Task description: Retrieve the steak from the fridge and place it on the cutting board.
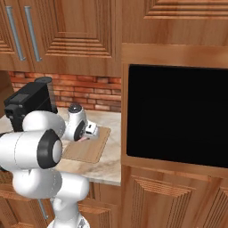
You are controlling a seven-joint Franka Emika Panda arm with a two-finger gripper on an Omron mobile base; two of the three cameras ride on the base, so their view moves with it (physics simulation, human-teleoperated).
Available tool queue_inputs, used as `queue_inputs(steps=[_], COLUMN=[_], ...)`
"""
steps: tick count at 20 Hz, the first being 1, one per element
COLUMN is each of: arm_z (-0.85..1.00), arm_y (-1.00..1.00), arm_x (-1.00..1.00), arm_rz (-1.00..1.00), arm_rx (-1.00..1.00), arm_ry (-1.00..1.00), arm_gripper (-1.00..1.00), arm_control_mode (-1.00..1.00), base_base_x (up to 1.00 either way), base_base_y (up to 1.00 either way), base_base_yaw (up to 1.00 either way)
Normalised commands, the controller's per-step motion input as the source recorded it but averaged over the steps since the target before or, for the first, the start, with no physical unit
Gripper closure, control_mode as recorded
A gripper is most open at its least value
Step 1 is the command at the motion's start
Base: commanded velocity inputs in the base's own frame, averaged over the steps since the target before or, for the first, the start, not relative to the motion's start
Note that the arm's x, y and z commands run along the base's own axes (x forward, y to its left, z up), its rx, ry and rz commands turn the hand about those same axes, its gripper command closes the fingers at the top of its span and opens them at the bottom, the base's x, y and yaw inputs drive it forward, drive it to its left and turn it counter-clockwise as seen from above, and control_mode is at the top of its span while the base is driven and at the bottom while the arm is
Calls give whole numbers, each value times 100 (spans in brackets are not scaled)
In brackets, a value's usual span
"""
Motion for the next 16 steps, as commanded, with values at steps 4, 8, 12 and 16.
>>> queue_inputs(steps=[4,8,12,16], arm_z=[-6,0,0,6], arm_y=[0,0,0,0], arm_x=[7,1,1,0], arm_rz=[0,0,0,0], arm_rx=[0,0,0,0], arm_ry=[0,-1,-2,-2], arm_gripper=[-100,-100,-100,-100], arm_control_mode=[-100,-100,-100,-100], base_base_x=[0,0,0,0], base_base_y=[0,0,0,0], base_base_yaw=[0,0,0,0])
